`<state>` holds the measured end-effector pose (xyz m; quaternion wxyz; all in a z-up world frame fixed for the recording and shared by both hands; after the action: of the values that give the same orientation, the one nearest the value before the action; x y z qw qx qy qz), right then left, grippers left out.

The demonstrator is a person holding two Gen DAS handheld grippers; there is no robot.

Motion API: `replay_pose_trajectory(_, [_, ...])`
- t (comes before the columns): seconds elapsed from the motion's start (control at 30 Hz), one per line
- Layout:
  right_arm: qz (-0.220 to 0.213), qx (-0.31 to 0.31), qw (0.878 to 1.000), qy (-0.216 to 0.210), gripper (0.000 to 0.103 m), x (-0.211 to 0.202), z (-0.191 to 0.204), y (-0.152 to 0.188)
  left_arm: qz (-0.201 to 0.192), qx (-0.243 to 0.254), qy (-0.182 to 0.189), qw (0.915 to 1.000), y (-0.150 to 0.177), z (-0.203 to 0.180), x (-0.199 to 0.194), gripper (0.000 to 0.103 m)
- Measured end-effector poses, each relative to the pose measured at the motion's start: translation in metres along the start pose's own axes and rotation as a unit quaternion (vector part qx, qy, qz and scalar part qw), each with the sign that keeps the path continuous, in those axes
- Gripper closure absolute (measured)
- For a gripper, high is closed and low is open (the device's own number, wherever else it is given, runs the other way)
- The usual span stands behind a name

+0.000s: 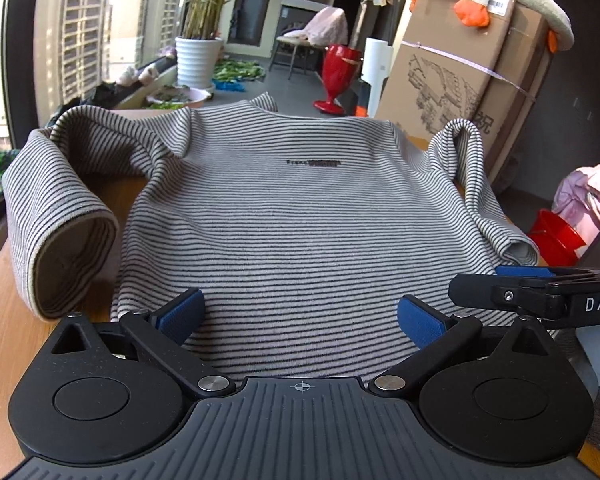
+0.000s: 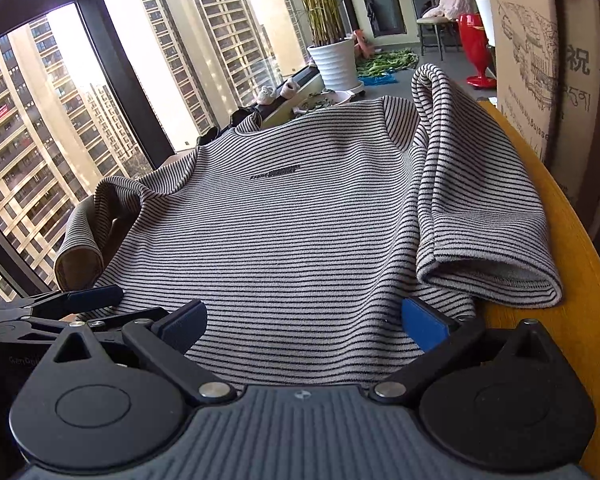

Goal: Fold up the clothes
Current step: 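Move both grippers over the striped shirt toward its sleeves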

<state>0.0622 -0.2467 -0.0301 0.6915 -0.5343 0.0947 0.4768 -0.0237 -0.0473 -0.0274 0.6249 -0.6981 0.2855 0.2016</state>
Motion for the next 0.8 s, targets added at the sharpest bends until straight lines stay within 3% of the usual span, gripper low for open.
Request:
replay_pose_trajectory(0.13, [0.008, 0.014, 0.999, -0.029, 0.0, -0.035, -0.006, 0.027, 0.007, 0.005, 0.02, 0.9998, 0.024, -0.015, -0.029, 0.0])
replay_pose_trajectory(0.33, [0.006, -0.043, 0.999, 0.008, 0.0, -0.067, 0.007, 0.067, 0.021, -0.014, 0.055, 0.9982, 0.051, -0.032, -0.065, 0.0])
replay_pose_trajectory(0.47, [0.019, -0.081, 0.996, 0.027, 0.0, -0.075, 0.017, 0.077, 0.046, -0.024, 0.062, 0.9968, 0.047, -0.035, -0.07, 0.0])
replay_pose_trajectory(0.57, [0.015, -0.079, 0.997, 0.022, 0.0, -0.075, 0.016, 0.074, 0.033, -0.055, 0.1, 0.9929, 0.029, -0.031, -0.064, 0.0])
replay_pose_trajectory(0.63, [0.008, -0.065, 0.998, 0.018, 0.0, -0.074, 0.013, 0.069, 0.01, -0.055, 0.091, 0.9943, 0.018, -0.027, -0.057, 0.0])
replay_pose_trajectory(0.7, [-0.003, -0.043, 0.999, 0.014, 0.0, -0.073, 0.009, 0.061, 0.005, -0.051, 0.061, 0.9968, 0.012, -0.021, -0.044, 0.0])
replay_pose_trajectory(0.8, [-0.029, -0.024, 0.999, 0.023, 0.001, -0.076, 0.0, 0.047, 0.022, -0.076, 0.052, 0.9955, 0.015, -0.009, -0.035, 0.0])
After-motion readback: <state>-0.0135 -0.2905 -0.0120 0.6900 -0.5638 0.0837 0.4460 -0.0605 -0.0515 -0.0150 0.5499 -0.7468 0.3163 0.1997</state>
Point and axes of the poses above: each gripper's, at about its wrist camera, not at the fingertips, and x roughly the way its jaws point, z to its left, y to its underside, the point moved 5 cm from there along x, roughly the way its jaws point, and after that the axes turned 5 degrees about x, right-handed, at the moved point
